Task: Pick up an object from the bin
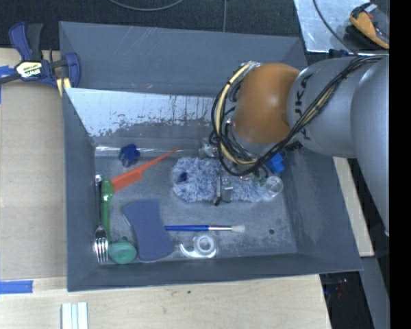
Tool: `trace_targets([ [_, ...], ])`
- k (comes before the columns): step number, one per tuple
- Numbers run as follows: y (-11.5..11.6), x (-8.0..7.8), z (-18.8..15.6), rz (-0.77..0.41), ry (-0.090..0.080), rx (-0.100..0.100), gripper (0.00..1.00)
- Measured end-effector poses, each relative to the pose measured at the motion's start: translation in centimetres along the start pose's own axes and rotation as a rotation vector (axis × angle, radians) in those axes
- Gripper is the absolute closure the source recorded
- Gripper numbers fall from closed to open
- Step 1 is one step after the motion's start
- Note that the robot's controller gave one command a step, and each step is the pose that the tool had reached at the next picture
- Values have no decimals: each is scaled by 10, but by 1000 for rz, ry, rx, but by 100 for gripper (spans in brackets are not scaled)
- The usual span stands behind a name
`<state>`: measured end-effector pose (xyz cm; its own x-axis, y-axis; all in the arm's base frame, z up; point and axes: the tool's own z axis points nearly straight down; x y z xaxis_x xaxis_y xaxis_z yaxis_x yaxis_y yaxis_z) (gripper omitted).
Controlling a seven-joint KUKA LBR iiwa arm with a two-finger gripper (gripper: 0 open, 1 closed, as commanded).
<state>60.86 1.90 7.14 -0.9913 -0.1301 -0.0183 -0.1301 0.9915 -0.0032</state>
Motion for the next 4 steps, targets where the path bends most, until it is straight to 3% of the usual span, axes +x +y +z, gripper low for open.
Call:
trace_targets([
  [1, -17, 17, -5, -35, 6, -1, 100],
  [4, -17, 17, -28, -35, 5, -1, 100],
])
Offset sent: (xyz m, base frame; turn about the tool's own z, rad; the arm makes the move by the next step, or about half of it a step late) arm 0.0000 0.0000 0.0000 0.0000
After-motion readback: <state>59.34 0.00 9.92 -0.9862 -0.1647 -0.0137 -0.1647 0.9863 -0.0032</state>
